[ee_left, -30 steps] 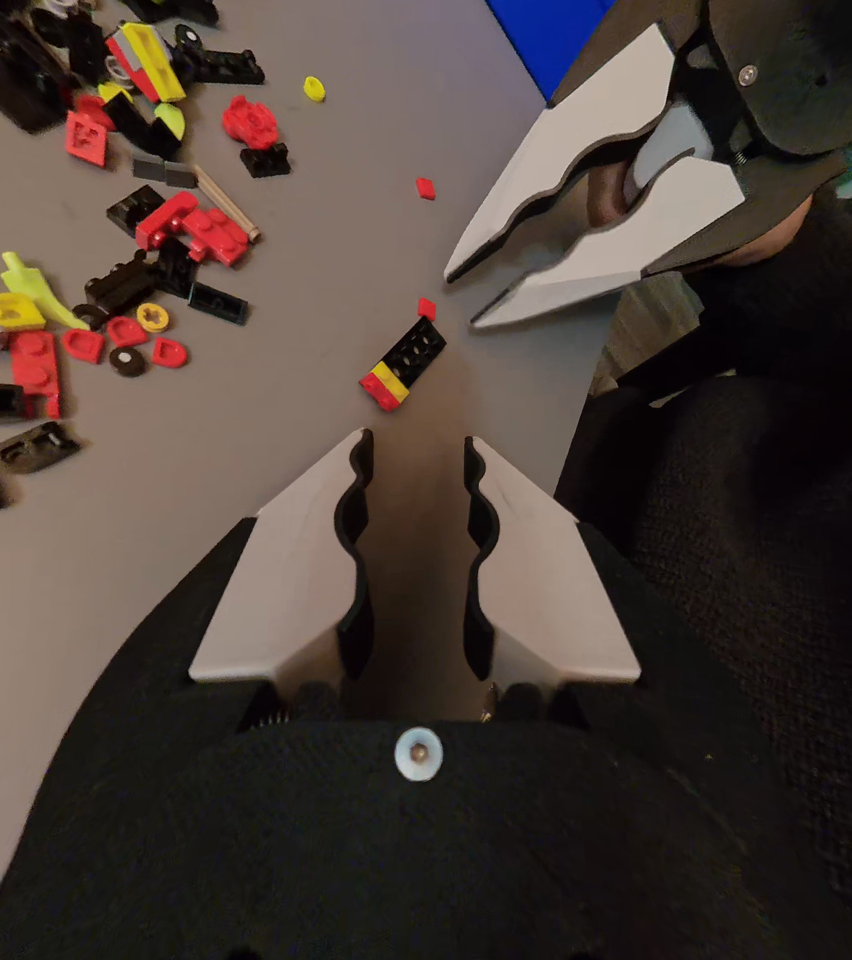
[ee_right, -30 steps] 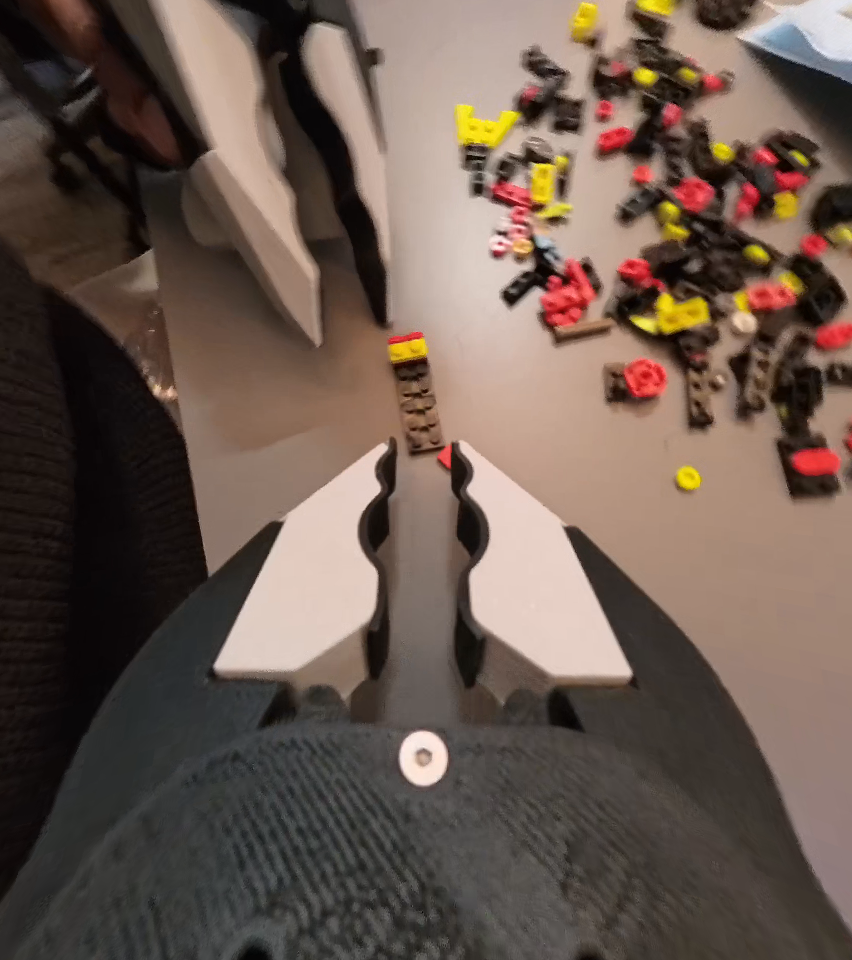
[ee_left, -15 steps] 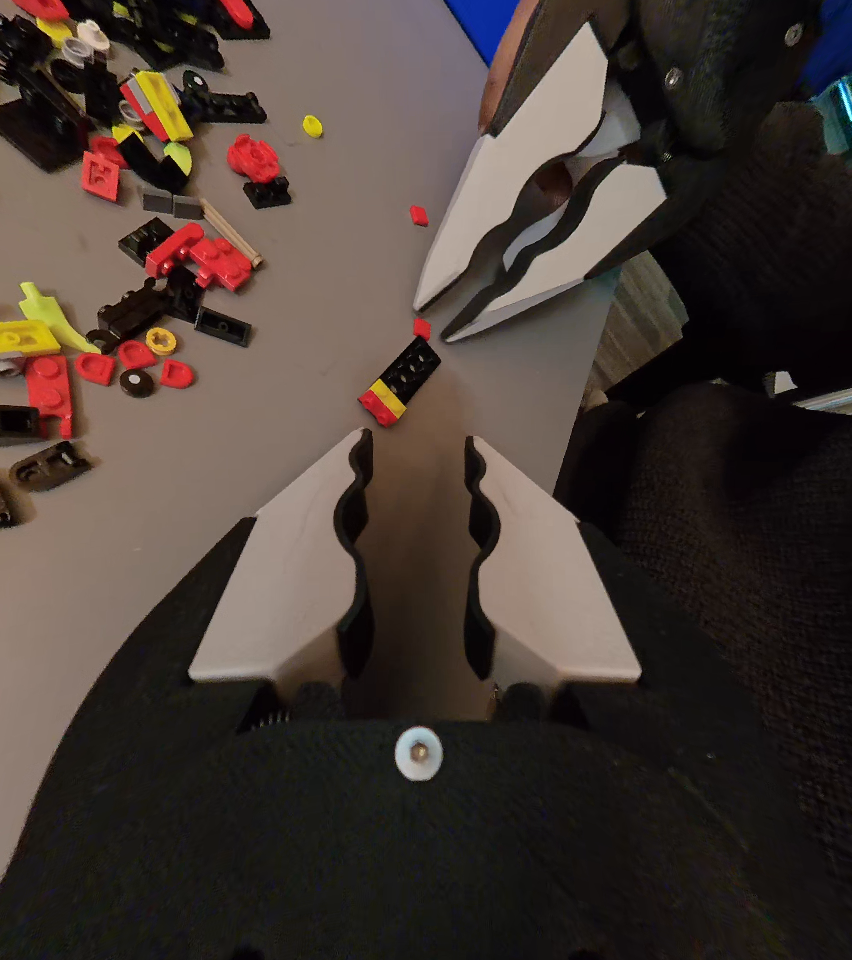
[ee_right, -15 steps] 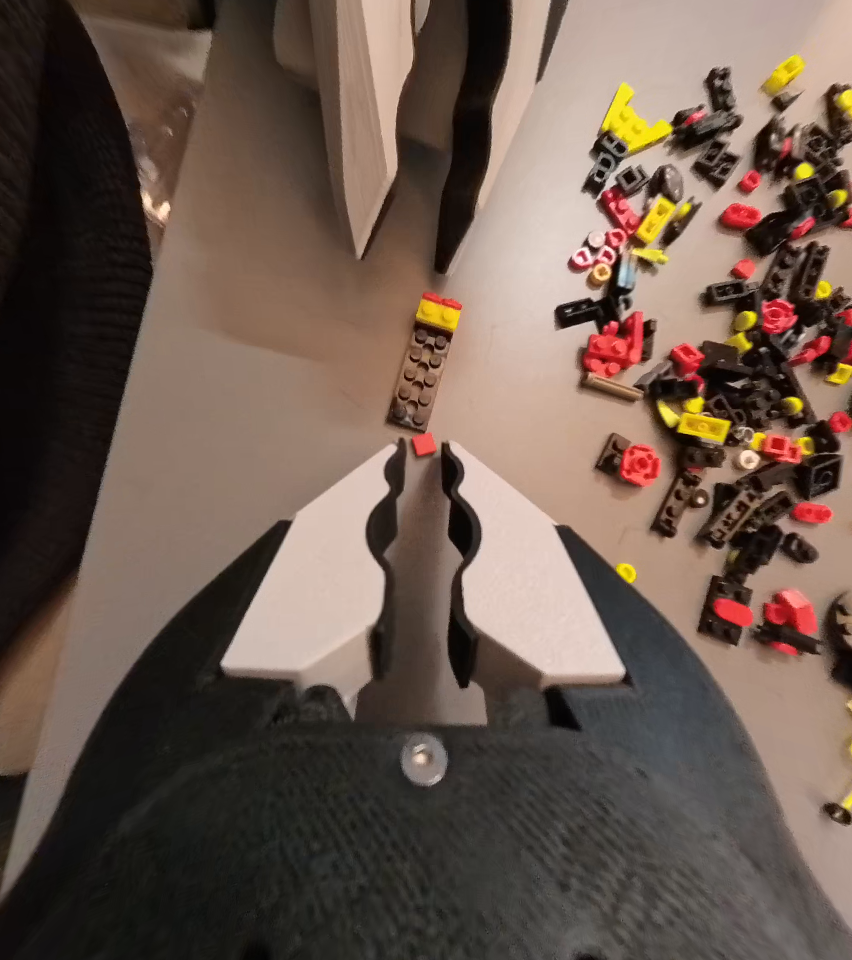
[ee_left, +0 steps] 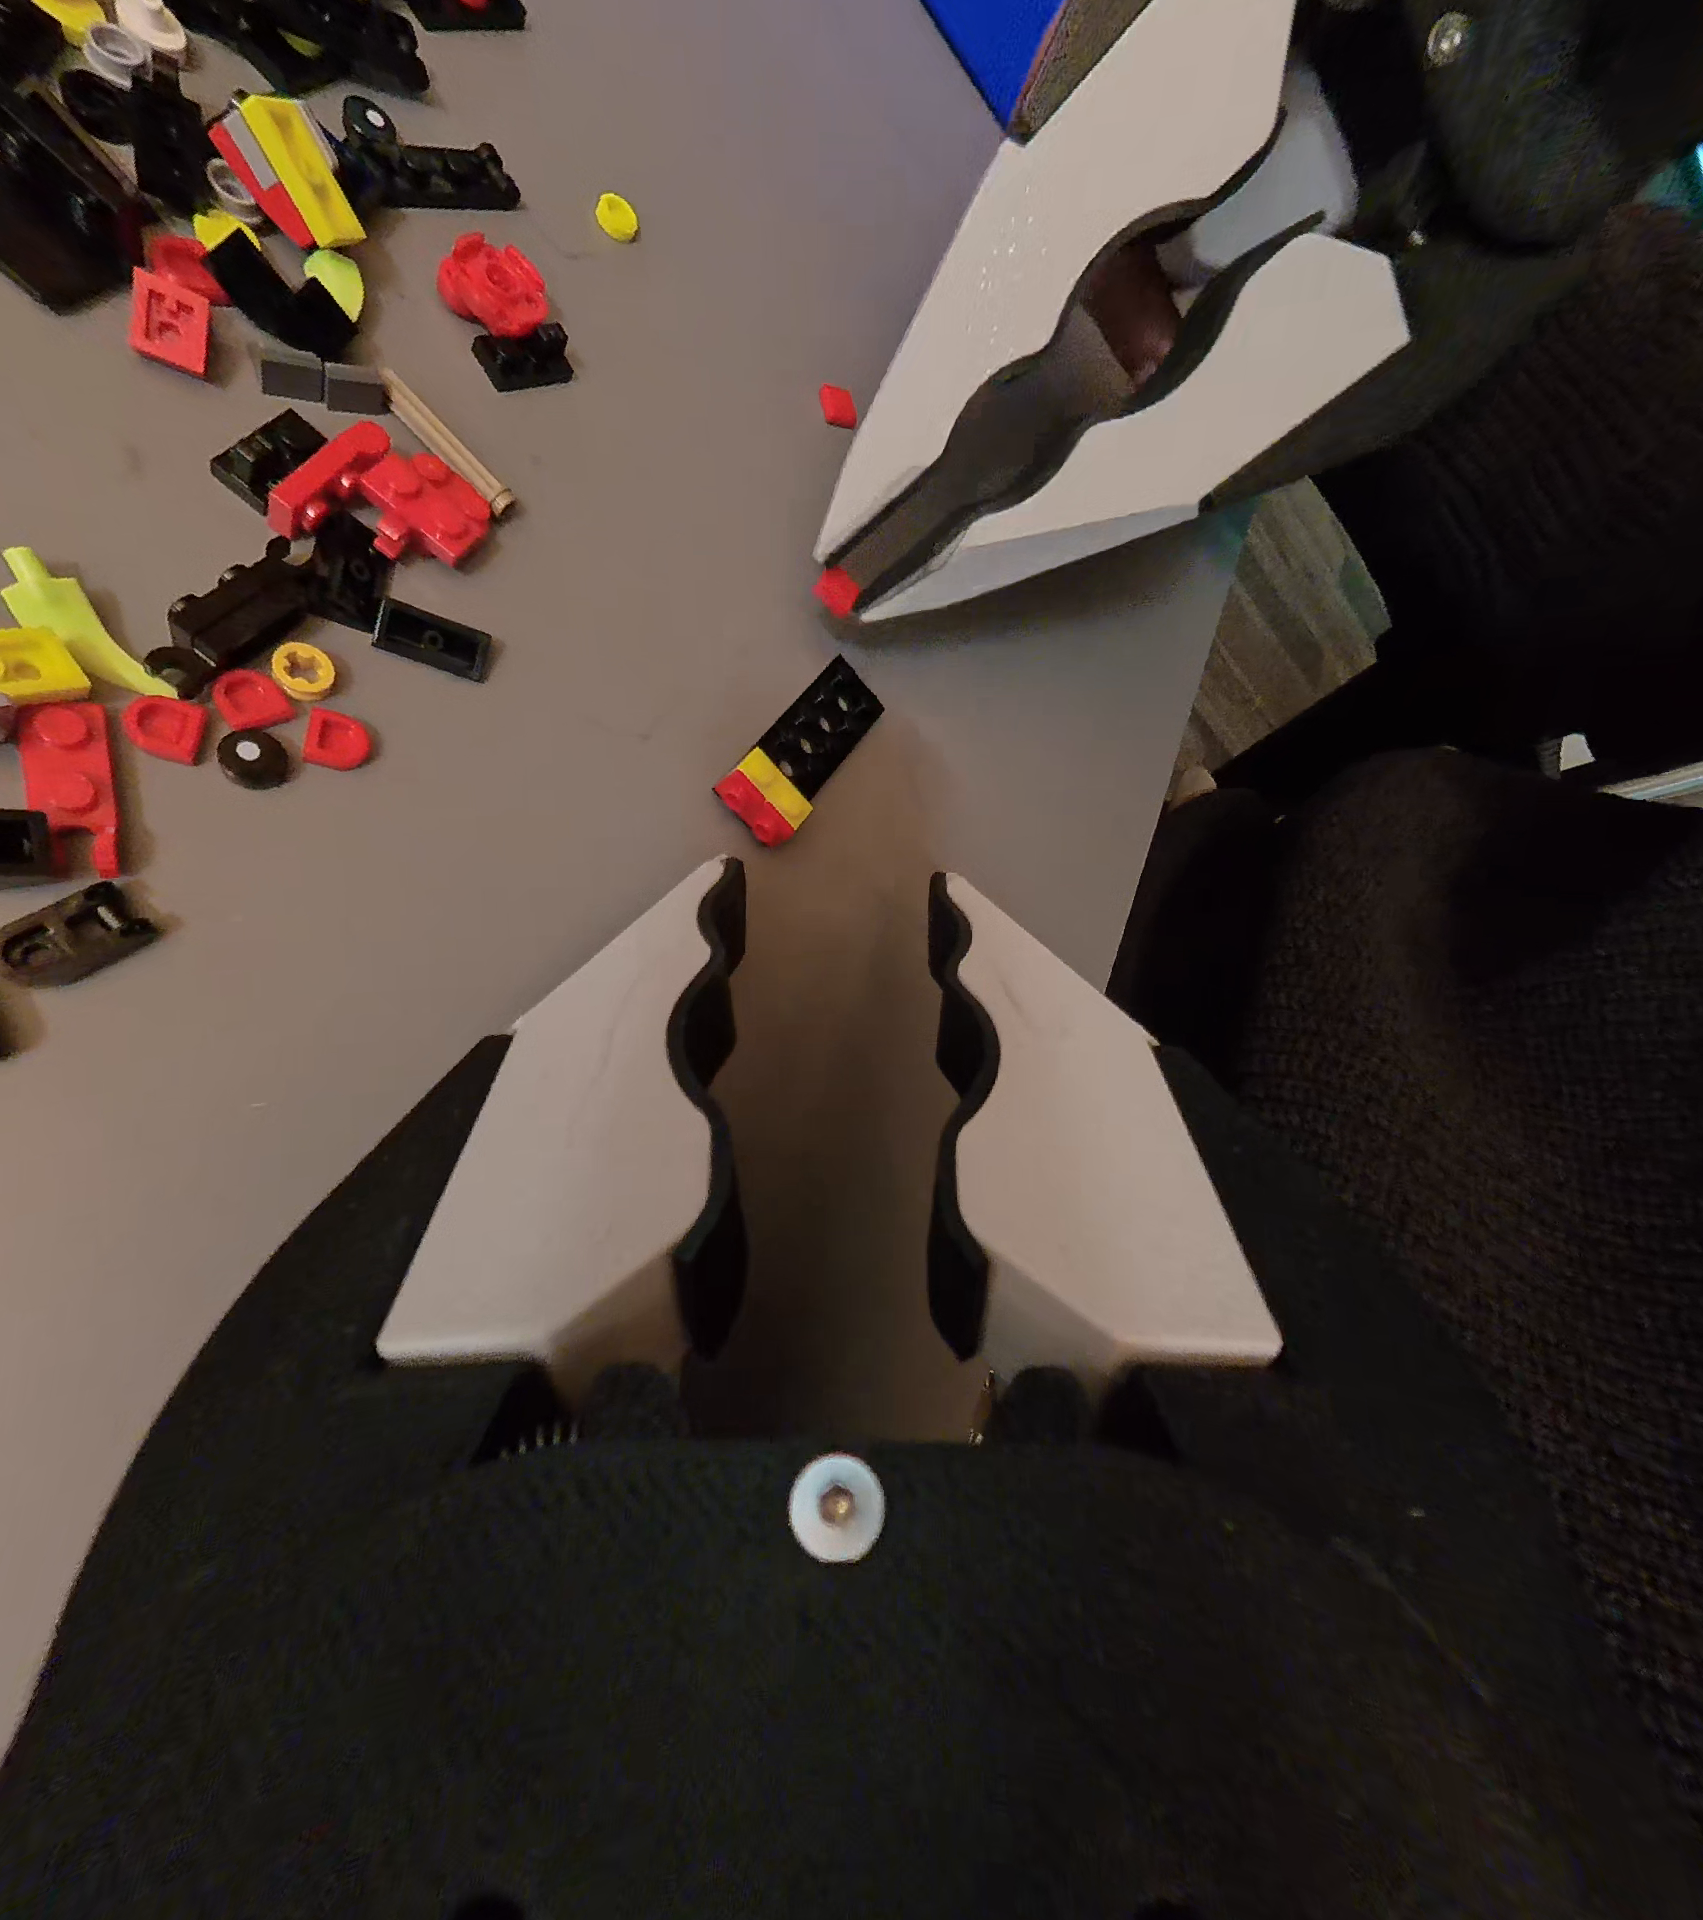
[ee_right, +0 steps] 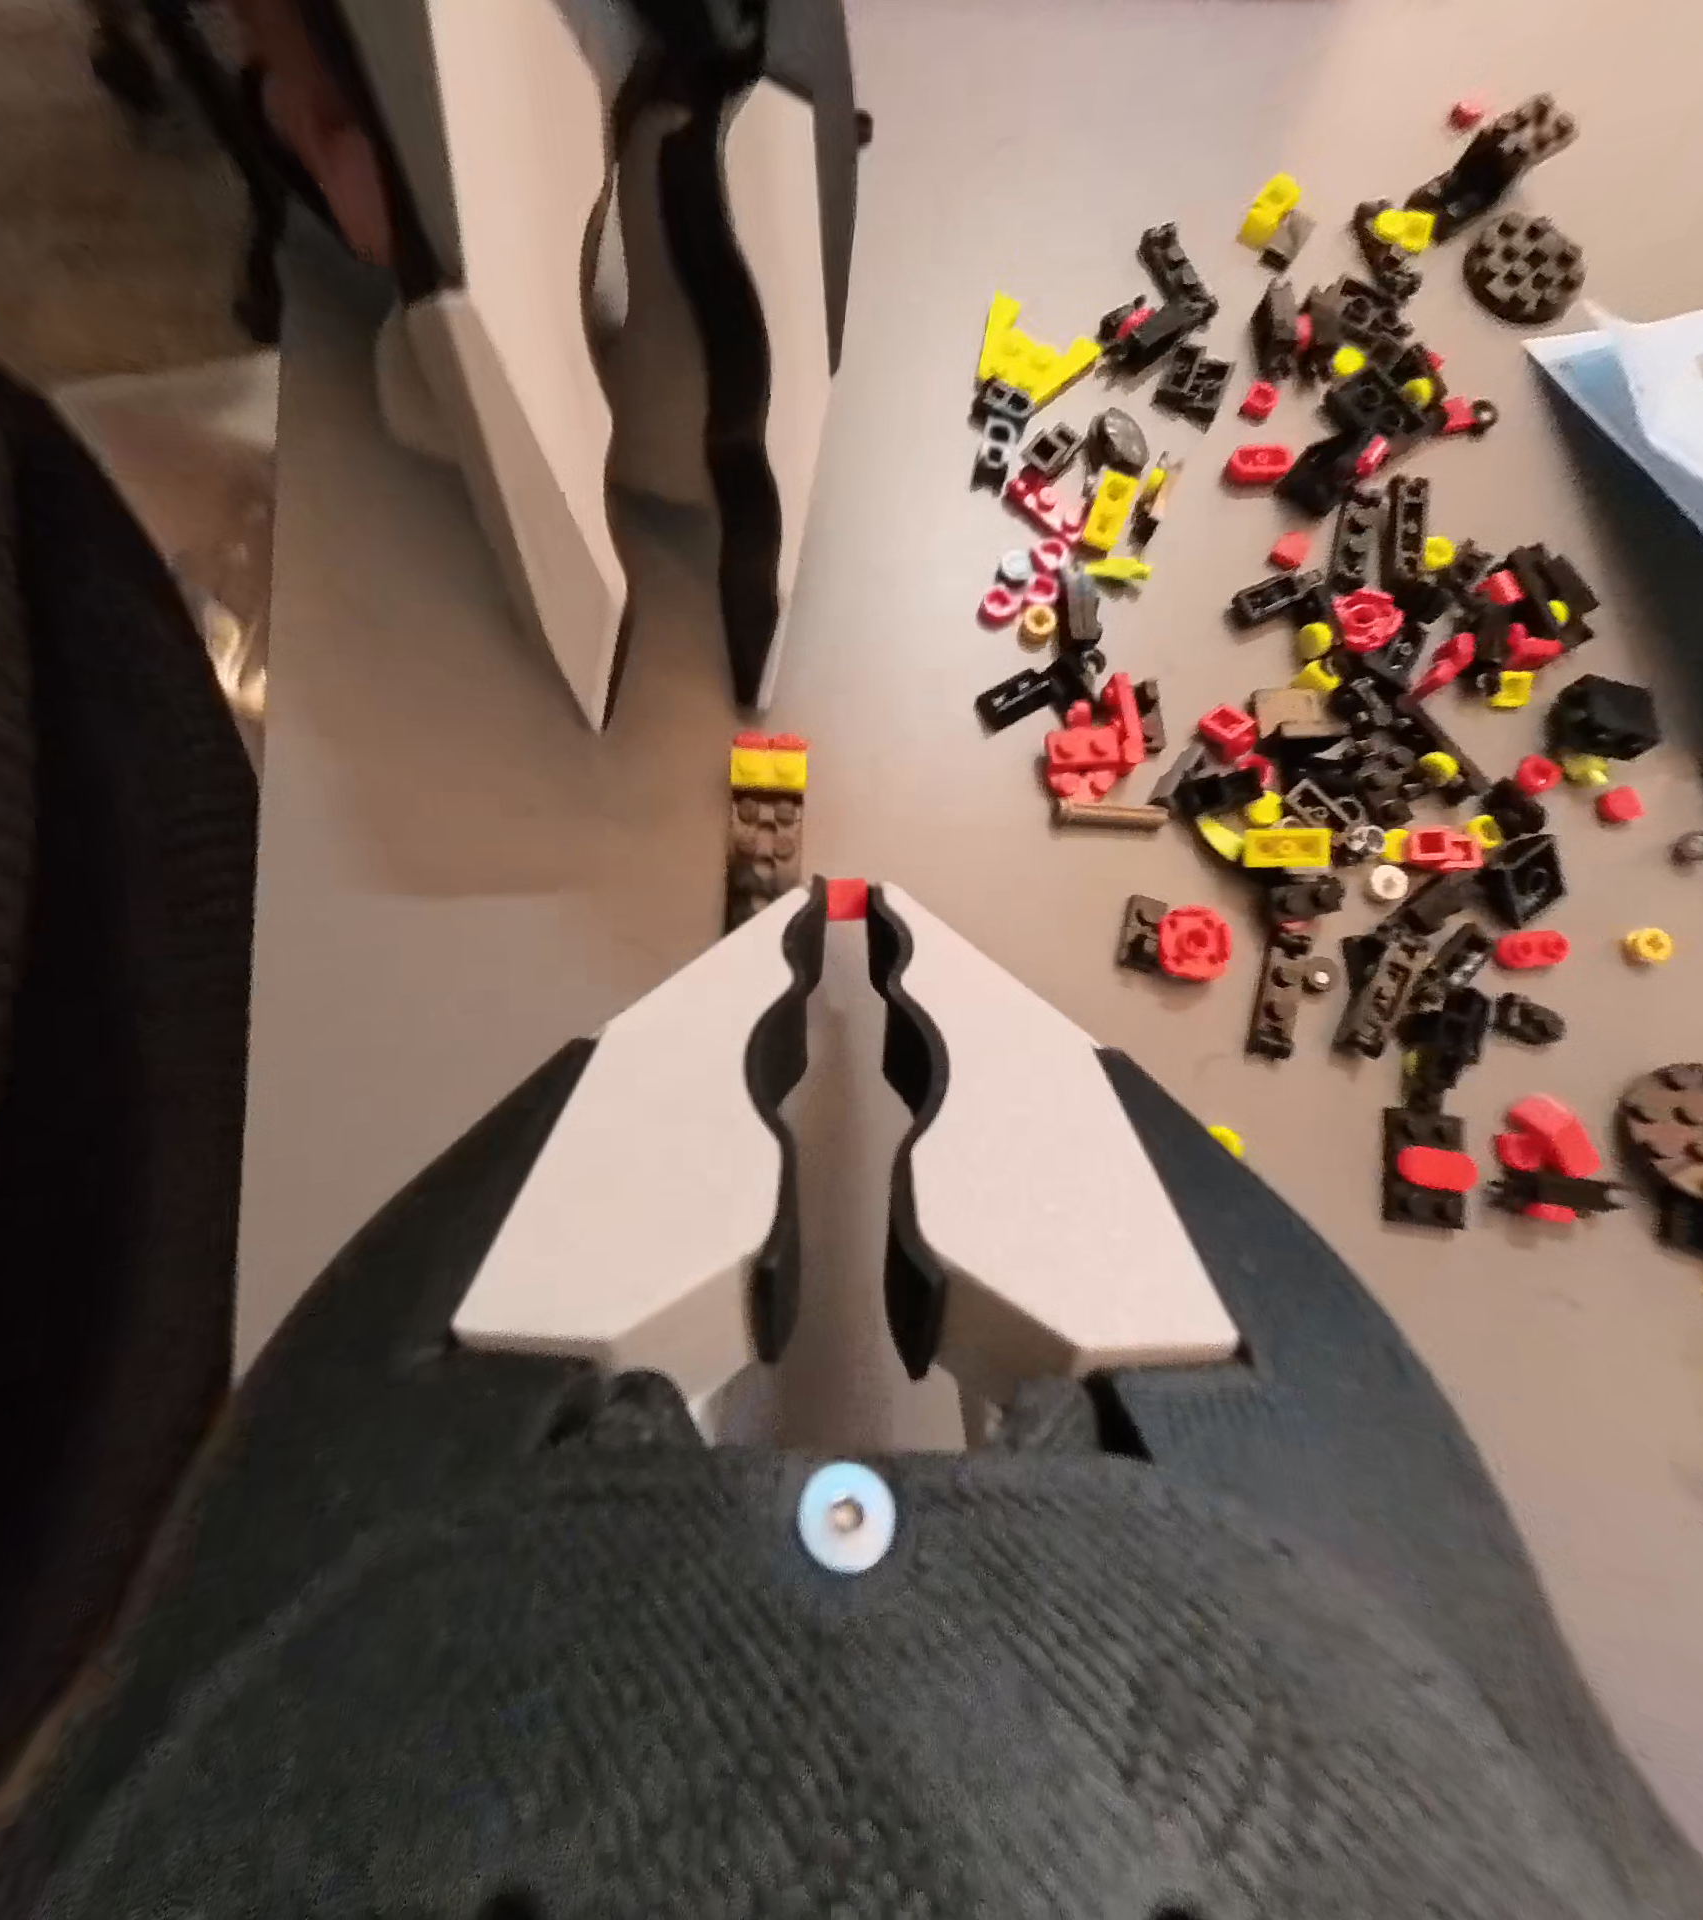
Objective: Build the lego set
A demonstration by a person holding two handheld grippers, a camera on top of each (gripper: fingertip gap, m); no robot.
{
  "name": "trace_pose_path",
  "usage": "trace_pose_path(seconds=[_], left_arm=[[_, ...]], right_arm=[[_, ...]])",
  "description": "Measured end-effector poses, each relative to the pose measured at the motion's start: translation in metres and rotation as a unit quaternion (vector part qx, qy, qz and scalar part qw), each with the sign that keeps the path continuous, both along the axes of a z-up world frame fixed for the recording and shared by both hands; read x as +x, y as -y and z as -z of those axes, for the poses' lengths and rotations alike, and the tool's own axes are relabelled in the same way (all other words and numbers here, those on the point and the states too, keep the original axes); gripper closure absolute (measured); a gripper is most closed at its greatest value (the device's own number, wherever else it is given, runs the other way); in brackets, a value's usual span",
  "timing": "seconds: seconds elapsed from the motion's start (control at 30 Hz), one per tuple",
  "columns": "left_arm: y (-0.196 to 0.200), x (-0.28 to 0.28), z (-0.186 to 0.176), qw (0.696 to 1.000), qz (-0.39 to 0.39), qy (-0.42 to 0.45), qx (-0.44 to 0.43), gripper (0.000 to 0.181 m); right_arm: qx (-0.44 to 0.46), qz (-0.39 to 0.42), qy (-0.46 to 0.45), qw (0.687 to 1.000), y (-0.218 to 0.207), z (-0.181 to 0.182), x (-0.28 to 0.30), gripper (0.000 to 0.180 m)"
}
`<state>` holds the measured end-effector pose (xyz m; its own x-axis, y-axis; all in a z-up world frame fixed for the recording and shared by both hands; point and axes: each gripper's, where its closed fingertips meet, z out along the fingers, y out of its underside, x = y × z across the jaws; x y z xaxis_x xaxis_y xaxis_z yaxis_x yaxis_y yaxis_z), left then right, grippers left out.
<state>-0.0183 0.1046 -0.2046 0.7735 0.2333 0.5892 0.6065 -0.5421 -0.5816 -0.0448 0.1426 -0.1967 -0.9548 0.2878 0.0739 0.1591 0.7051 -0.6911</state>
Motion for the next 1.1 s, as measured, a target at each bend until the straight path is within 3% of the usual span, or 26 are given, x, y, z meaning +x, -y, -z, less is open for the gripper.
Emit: trace_pose_path(seconds=[0.2, 1.1], left_arm=[[-0.001, 0.001, -0.001, 1.0, 0.005, 0.001, 0.003, 0.146], [-0.007, 0.001, 0.001, 1.0, 0.012, 0.012, 0.004, 0.146]], right_arm=[[0.031, 0.041, 0.0, 0.999, 0.016, 0.007, 0.001, 0.174], [0.026, 0.036, 0.025, 0.999, 0.027, 0.015, 0.005, 0.174]])
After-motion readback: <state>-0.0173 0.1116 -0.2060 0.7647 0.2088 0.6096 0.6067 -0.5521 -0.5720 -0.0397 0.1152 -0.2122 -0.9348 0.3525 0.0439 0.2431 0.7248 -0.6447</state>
